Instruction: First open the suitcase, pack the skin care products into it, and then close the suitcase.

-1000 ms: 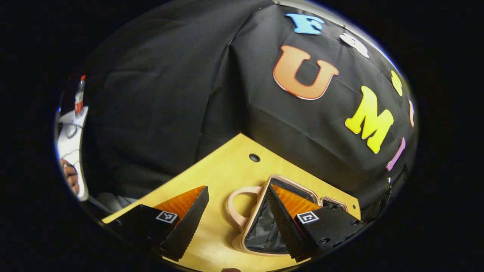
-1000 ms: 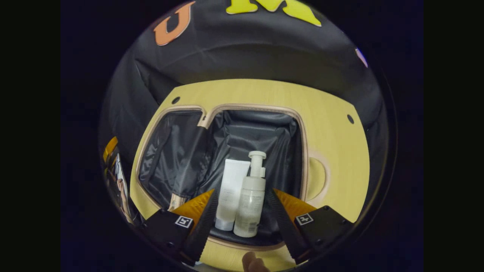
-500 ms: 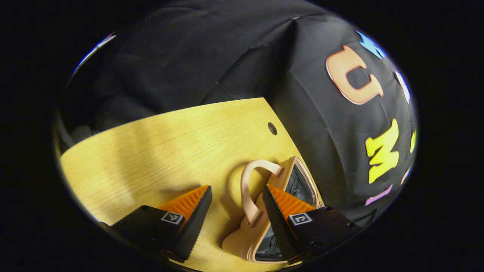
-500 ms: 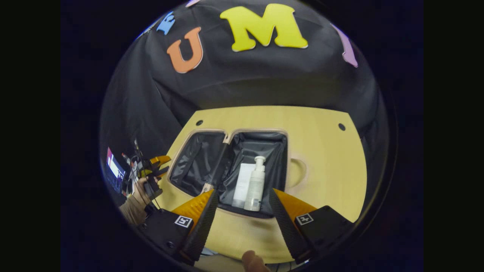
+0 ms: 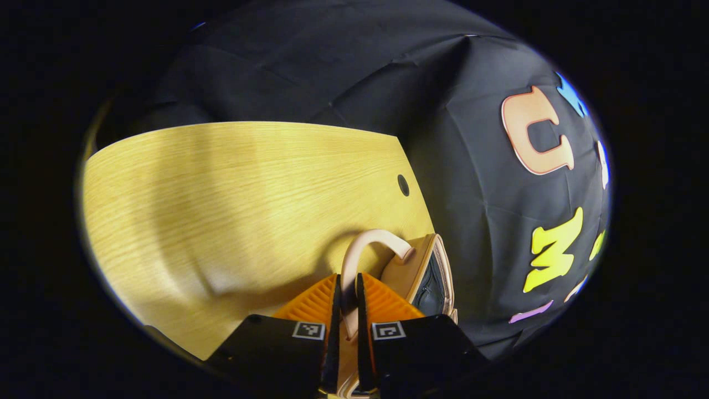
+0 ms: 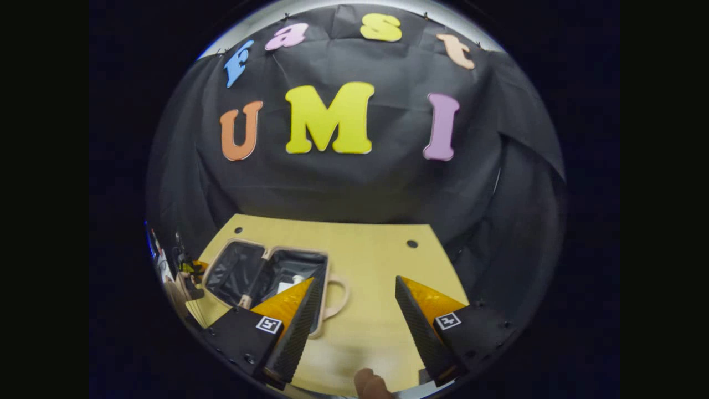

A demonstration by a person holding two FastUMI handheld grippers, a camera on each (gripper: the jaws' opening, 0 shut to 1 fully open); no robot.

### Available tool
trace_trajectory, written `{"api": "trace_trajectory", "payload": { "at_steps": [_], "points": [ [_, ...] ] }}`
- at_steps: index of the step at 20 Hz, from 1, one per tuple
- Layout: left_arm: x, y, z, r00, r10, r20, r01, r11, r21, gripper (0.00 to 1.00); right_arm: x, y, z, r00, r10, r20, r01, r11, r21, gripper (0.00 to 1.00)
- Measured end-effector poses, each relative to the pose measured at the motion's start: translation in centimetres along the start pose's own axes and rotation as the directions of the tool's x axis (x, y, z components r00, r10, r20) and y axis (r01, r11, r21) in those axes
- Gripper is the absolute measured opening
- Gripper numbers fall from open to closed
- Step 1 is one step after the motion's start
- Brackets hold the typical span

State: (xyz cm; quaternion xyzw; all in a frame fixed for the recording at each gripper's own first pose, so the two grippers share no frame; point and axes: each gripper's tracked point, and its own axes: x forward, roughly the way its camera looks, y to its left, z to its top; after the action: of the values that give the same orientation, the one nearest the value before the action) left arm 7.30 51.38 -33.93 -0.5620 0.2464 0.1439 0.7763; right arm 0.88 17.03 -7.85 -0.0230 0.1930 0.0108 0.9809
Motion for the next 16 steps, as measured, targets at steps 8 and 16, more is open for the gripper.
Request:
{"api": "trace_trajectory", "payload": {
  "at_steps": [8,16],
  "points": [
    [-3.0,-3.4,1.2,0.996,0.030,0.080,-0.041,0.991,0.130,0.04,-4.5,-8.0,5.7,0.969,-0.132,0.211,0.137,0.991,-0.010,0.80],
    [-8.2,-14.6,1.9,0.979,-0.028,0.204,-0.069,0.888,0.455,0.03,-5.8,-10.2,6.8,0.956,-0.059,0.286,0.069,0.997,-0.026,0.79]
  ]
}}
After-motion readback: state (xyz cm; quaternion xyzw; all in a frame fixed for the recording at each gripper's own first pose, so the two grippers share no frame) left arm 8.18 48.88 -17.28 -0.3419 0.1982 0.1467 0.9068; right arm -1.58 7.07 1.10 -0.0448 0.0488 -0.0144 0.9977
